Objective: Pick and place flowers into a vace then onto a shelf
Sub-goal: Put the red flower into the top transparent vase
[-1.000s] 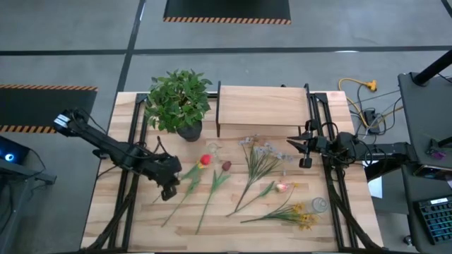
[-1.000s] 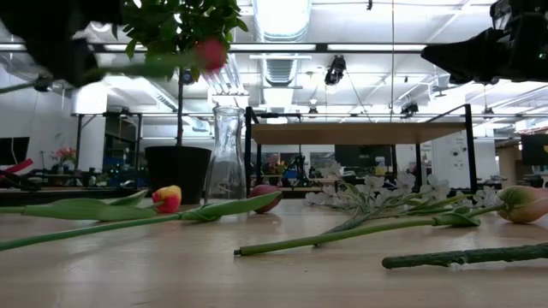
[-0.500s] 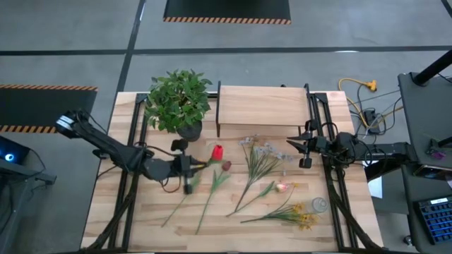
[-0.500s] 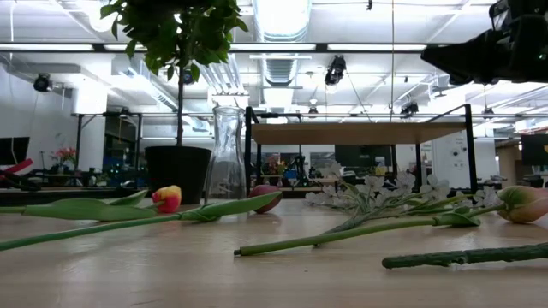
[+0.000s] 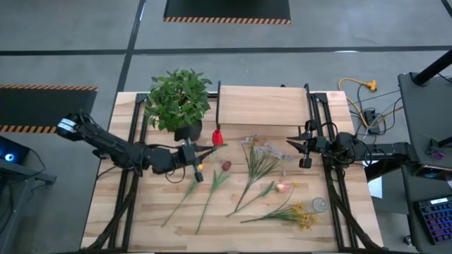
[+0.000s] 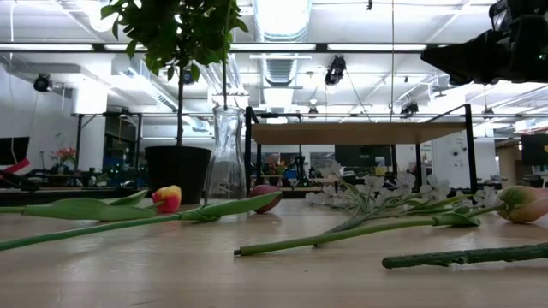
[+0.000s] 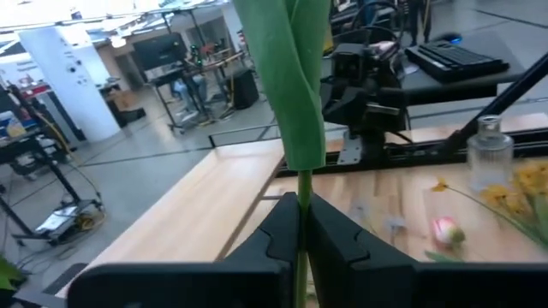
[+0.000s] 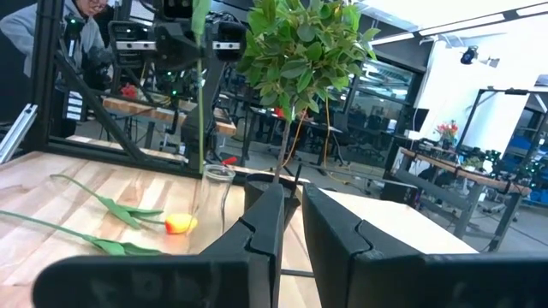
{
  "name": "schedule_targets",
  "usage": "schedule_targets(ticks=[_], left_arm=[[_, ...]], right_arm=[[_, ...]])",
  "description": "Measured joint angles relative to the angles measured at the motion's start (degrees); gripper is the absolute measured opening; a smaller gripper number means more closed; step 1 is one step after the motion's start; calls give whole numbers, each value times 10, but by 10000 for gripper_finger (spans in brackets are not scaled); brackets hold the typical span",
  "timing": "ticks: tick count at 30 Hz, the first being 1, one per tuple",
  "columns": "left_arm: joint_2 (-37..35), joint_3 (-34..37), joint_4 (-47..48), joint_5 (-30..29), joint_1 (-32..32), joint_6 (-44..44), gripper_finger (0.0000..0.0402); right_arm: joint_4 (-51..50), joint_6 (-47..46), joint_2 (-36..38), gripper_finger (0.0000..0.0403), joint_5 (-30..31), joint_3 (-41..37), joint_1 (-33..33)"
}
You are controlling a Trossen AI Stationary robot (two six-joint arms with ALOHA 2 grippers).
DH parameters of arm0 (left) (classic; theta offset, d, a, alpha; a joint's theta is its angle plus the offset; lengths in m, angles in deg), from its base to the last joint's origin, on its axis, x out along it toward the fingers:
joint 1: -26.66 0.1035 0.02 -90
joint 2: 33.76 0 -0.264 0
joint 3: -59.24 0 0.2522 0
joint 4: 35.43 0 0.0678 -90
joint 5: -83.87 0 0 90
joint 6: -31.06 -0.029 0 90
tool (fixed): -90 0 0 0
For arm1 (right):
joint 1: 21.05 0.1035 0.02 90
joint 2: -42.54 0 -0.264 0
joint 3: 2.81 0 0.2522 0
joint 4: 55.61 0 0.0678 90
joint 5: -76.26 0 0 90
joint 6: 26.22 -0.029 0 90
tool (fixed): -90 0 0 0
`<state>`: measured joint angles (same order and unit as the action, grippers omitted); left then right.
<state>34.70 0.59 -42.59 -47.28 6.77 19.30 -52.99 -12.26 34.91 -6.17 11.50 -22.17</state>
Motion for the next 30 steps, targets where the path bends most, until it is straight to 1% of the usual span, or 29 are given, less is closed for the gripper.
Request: schedule_targets(ticks=[10,23,30], left_arm=[[0,0,-11,1,34,-2,0],[-3,0,-24,6,35,-2,0],[-3,-13,-27,6,35,-2,0]], right_arm=[[-4,0,0,38,0,0,0],[-12,1,0,38,0,0,0],[-12,2,0,38,0,0,0]])
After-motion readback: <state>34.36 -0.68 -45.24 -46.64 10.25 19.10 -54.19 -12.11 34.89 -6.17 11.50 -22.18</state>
